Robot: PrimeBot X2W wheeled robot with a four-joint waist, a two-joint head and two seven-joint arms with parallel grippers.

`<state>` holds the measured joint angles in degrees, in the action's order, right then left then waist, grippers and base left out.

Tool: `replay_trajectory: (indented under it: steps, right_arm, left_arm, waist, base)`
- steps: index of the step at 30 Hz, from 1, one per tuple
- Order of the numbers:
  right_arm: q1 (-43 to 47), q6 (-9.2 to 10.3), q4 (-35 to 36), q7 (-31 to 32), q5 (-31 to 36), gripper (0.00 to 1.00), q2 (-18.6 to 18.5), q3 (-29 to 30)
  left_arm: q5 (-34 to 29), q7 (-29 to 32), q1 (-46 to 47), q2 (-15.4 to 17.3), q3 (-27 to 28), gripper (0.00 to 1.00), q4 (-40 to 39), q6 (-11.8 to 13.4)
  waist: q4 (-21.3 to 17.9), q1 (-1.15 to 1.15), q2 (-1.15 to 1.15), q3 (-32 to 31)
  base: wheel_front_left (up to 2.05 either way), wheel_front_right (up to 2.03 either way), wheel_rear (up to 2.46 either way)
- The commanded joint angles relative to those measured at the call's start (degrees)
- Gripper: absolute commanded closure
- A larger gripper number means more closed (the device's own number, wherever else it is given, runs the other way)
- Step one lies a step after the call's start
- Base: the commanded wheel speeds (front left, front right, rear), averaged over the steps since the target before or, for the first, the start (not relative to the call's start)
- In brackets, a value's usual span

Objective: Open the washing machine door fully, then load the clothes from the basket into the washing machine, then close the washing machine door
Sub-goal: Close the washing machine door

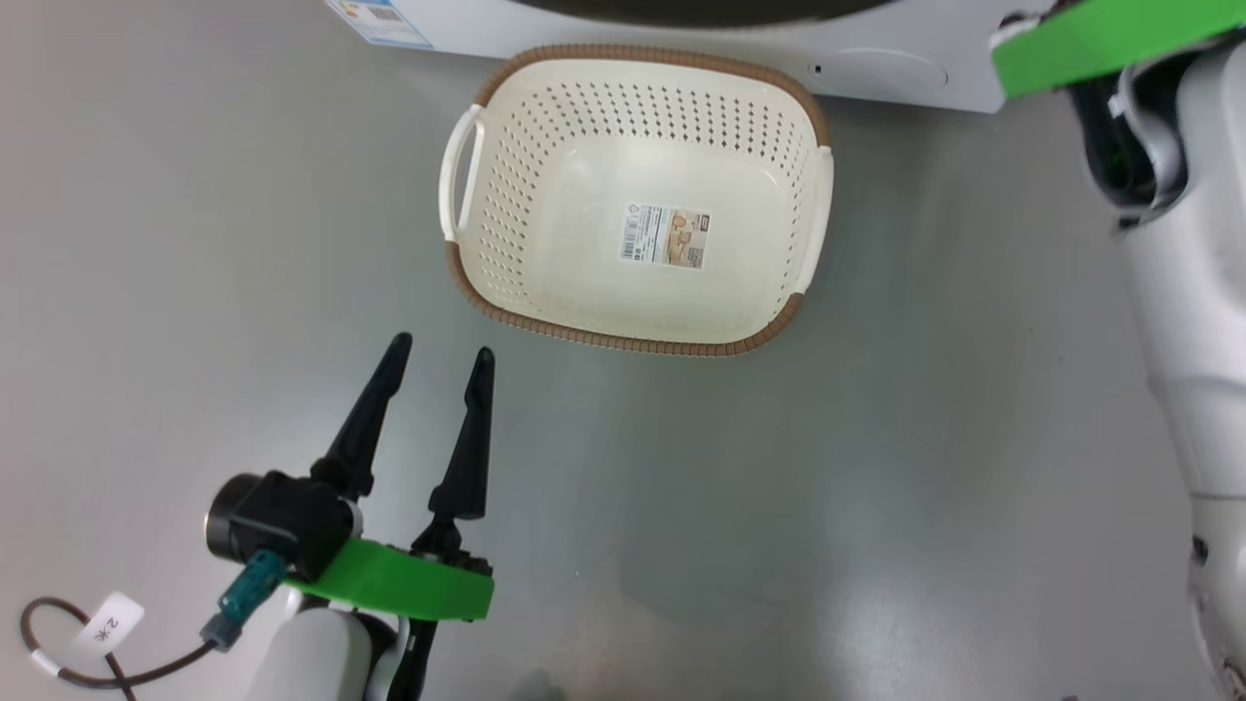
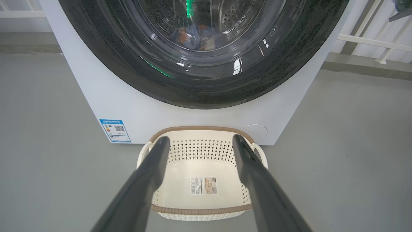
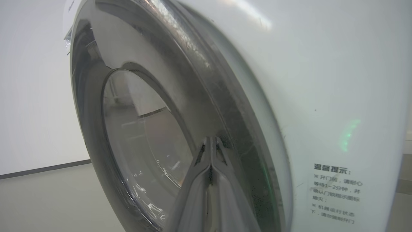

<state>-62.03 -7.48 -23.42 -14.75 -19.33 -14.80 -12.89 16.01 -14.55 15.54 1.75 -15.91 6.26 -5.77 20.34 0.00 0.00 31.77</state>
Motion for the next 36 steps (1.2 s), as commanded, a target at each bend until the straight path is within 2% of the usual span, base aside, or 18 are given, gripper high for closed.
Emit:
replay_trajectory:
  steps: [1,10,14,24,31,33,35,36]
  right_arm:
    - [-1.67,-0.01,0.57,-0.25,-0.54,1.00,1.00,0.16]
    - [-5.09,-0.01,-1.14,-0.25,-0.79,1.00,1.35,0.69]
    - [-3.82,-0.01,-0.96,-0.25,-2.26,1.00,1.45,-1.30]
    - [5.13,-0.01,3.71,-0.25,-5.96,1.00,1.23,-5.72]
    - [13.62,-0.01,6.77,-0.25,-6.67,1.00,1.71,-5.32]
    - [16.22,-0.01,7.48,-0.25,-6.45,0.56,2.13,-4.75]
    - [18.80,-0.01,8.55,-0.25,-5.24,0.00,2.36,-3.94]
    - [20.12,-0.01,8.95,-0.25,-4.69,0.00,2.54,-3.64]
  left_arm:
    - [0.00,-0.45,1.06,1.13,1.47,0.00,-1.02,0.24]
    - [-0.01,-0.45,2.26,1.13,0.86,0.00,-0.93,0.76]
    - [-0.30,-0.45,2.25,1.13,1.36,0.00,-0.62,0.82]
    - [-2.06,-0.45,0.54,1.13,4.97,0.00,-0.34,0.36]
    - [-3.61,-0.45,-1.47,1.13,8.18,0.00,-0.51,-0.21]
    - [-4.09,-0.45,-2.11,1.13,9.13,0.00,-0.67,-0.39]
    - [-4.58,-0.45,-2.83,1.13,10.05,0.00,-0.74,-0.58]
    - [-4.79,-0.45,-3.20,1.13,10.54,0.00,-0.74,-0.66]
  waist:
    - [-0.34,0.00,0.00,0.79]
    - [-1.46,0.00,0.00,1.20]
    - [-2.26,0.00,0.00,0.15]
    - [-5.38,0.00,0.00,-4.60]
    - [-8.79,0.00,0.00,-9.01]
    - [-9.84,0.00,0.00,-10.36]
    - [-10.89,0.00,0.00,-11.73]
    - [-11.44,0.00,0.00,-12.41]
  base:
    - [0.00,0.00,0.00]
    - [0.00,0.00,0.00]
    - [0.00,0.00,0.00]
    - [0.00,0.00,0.00]
    - [0.00,0.00,0.00]
    - [0.00,0.00,0.00]
    - [0.00,0.00,0.00]
    - [0.00,0.00,0.00]
